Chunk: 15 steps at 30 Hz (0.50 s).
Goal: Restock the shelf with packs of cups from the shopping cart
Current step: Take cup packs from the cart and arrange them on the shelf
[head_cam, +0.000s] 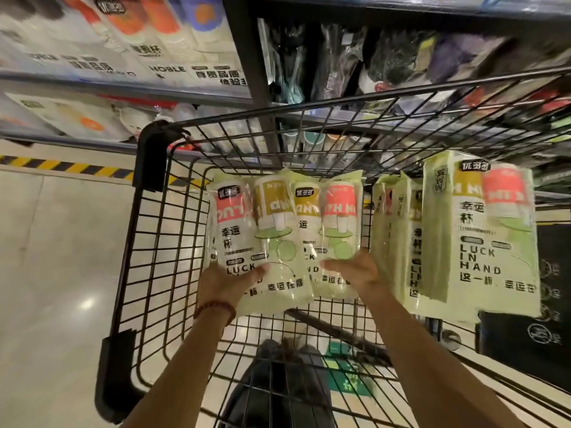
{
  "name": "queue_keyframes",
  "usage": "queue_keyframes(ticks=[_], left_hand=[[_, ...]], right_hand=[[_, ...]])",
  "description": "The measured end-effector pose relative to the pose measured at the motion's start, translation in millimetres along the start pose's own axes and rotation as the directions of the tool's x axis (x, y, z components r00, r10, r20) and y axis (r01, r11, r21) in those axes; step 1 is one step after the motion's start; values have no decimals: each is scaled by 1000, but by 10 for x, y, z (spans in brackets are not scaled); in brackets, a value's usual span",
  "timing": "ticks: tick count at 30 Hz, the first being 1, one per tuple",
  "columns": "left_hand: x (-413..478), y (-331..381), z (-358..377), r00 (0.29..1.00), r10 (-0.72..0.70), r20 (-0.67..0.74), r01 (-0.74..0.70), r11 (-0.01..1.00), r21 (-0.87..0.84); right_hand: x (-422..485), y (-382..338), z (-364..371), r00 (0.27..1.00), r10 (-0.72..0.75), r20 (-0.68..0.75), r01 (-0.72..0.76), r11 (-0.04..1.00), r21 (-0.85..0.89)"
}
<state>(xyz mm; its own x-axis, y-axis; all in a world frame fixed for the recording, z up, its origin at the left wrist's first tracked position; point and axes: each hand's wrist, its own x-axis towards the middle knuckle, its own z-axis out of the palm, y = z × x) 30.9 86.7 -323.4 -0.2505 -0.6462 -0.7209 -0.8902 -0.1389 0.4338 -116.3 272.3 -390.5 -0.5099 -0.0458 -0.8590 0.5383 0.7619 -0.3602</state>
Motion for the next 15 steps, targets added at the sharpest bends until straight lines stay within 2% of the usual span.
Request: queue_keyframes(ticks=[4,8,15], left_hand=[[-3,34,-52,1000,-14,-10,12,995,-98],[-151,95,-315,999,40,24,-35,983,-180],[-850,456,-985,967,253,24,-231,915,-329]], right_hand=[[-192,39,-50,994,-71,-78,74,997,35],[-502,61,-187,983,-99,-153,114,990,89],[-1526,-146,-563,943,-223,-249,276,939,204]])
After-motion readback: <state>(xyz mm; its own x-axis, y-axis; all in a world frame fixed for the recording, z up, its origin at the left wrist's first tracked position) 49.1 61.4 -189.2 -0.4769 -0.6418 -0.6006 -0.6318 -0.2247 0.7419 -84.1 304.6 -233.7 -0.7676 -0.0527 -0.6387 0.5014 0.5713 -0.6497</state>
